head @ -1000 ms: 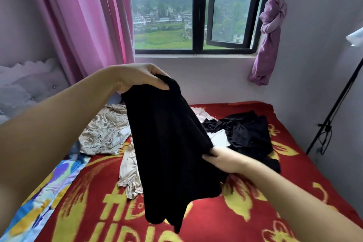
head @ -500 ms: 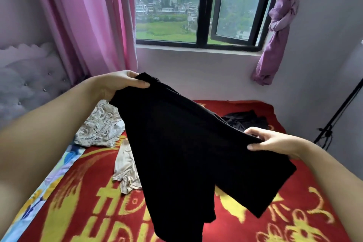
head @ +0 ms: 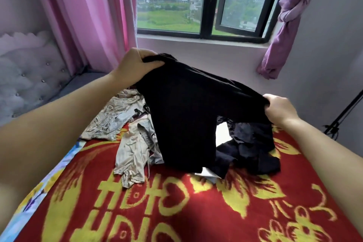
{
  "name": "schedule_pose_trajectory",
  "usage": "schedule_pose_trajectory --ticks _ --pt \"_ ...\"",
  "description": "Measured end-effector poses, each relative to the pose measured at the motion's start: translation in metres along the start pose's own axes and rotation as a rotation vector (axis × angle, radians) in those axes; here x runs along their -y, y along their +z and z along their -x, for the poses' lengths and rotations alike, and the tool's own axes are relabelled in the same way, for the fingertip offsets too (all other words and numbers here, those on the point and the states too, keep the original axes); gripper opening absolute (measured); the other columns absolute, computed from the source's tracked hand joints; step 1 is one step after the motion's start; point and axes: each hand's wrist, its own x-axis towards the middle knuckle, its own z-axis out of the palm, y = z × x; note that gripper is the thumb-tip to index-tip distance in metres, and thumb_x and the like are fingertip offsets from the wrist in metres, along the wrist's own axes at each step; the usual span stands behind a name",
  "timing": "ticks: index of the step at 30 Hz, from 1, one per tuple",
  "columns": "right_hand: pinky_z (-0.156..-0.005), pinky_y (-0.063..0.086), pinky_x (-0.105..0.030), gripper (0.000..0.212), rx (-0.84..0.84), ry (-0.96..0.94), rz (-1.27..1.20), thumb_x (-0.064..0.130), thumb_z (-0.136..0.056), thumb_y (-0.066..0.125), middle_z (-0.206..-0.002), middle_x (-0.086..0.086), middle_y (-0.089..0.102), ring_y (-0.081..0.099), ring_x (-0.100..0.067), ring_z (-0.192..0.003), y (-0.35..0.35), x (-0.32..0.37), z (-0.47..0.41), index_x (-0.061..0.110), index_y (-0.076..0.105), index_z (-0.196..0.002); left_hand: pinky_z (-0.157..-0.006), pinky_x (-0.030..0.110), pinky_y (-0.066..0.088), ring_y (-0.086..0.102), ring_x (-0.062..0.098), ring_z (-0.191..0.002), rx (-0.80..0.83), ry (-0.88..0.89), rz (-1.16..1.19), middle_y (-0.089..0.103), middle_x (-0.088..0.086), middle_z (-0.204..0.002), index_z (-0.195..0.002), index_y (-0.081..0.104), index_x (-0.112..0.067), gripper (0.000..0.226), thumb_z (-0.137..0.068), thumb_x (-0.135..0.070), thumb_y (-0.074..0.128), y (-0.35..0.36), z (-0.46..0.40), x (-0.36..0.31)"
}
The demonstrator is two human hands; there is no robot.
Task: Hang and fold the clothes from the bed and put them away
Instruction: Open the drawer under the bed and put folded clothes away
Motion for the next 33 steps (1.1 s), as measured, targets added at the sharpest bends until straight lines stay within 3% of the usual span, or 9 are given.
schedule_pose_trajectory --ticks 4,10,14,18,22,26,29,31,33 --pt "-0.067 0.044 -0.035 0.03 0.103 0.01 0.074 0.008 -0.085 0.051 -0.101 -0.012 0.07 0.061 -0.035 -0.091 0.026 -0.025 0.035 0.023 0.069 -0.104 -0.067 0.012 0.048 0.062 -0.005 -0.071 0.238 0.145 -0.059 0.071 -0.012 -0.078 -0.093 0.074 -0.016 0.013 -0.082 -0.021 0.074 0.031 0.075 0.002" --pt "-0.104 0.031 -0.035 0.045 0.306 -0.166 0.221 0.001 -0.084 0.057 -0.124 0.0 0.066 0.054 -0.021 -0.124 0.122 -0.082 0.15 0.024 0.067 -0.121 -0.054 0.017 0.048 0.068 0.007 -0.068 0.633 0.384 -0.269 0.073 -0.01 -0.081 -0.103 0.073 -0.021 0.031 -0.091 -0.044 0.056 0.101 0.249 0.059" --pt "-0.116 0.009 -0.043 0.056 0.742 -0.259 0.516 0.01 -0.095 0.043 -0.155 0.012 0.03 0.015 -0.011 -0.147 0.215 -0.135 0.256 0.038 0.039 -0.143 -0.037 0.02 0.035 0.056 0.003 -0.049 1.014 0.409 -0.512 0.059 -0.014 -0.059 -0.101 0.072 -0.037 0.038 -0.065 -0.049 0.073 0.163 0.4 0.122" --pt "-0.114 0.01 -0.058 0.064 1.191 -0.054 0.472 0.004 -0.093 0.038 -0.161 0.006 0.009 0.0 -0.017 -0.149 0.275 -0.174 0.36 0.035 0.029 -0.148 -0.052 0.017 0.043 0.063 0.004 -0.068 1.253 0.204 -0.586 0.063 -0.013 -0.077 -0.115 0.066 -0.041 0.048 -0.069 -0.058 0.065 0.21 0.522 0.155" --pt "-0.111 0.031 -0.045 0.057 1.065 0.165 0.195 0.008 -0.09 0.042 -0.153 0.0 0.031 0.03 -0.022 -0.14 0.294 -0.201 0.396 0.024 0.038 -0.145 -0.045 0.013 0.042 0.059 0.005 -0.058 1.118 0.107 -0.623 0.061 -0.013 -0.069 -0.098 0.075 -0.03 0.059 -0.044 -0.053 0.086 0.27 0.55 0.148" --pt "-0.105 0.033 -0.035 0.052 0.808 0.458 -0.115 0.02 -0.096 0.053 -0.144 -0.017 0.044 0.041 -0.031 -0.133 0.321 -0.207 0.377 0.005 0.037 -0.143 -0.071 0.02 0.053 0.067 0.019 -0.086 0.884 -0.09 -0.613 0.067 0.004 -0.102 -0.119 0.068 -0.018 0.074 -0.05 -0.035 0.089 0.336 0.537 0.153" --pt "-0.102 0.037 -0.038 0.054 0.726 0.539 -0.169 0.031 -0.094 0.058 -0.138 -0.018 0.048 0.046 -0.033 -0.126 0.348 -0.208 0.357 0.005 0.042 -0.139 -0.113 0.043 0.025 0.018 0.024 -0.145 0.929 -0.345 -0.706 0.017 0.015 -0.157 -0.153 0.013 -0.022 0.078 -0.09 -0.036 0.057 0.385 0.542 0.165" --pt "-0.093 0.044 -0.039 0.037 0.694 0.494 -0.111 0.029 -0.093 0.058 -0.124 -0.017 0.054 0.054 -0.032 -0.113 0.36 -0.207 0.352 0.007 0.055 -0.123 -0.114 0.054 0.013 -0.01 0.025 -0.147 1.014 -0.475 -0.767 -0.015 0.011 -0.159 -0.152 -0.011 -0.024 0.079 -0.097 -0.03 0.045 0.409 0.56 0.172" --pt "-0.083 0.044 -0.037 0.021 0.607 0.415 -0.121 0.024 -0.095 0.054 -0.111 -0.013 0.057 0.055 -0.032 -0.102 0.361 -0.202 0.352 0.01 0.058 -0.11 -0.113 0.057 0.01 -0.016 0.025 -0.146 1.005 -0.475 -0.819 -0.028 0.009 -0.155 -0.149 -0.019 -0.024 0.083 -0.095 -0.013 0.042 0.415 0.575 0.174"
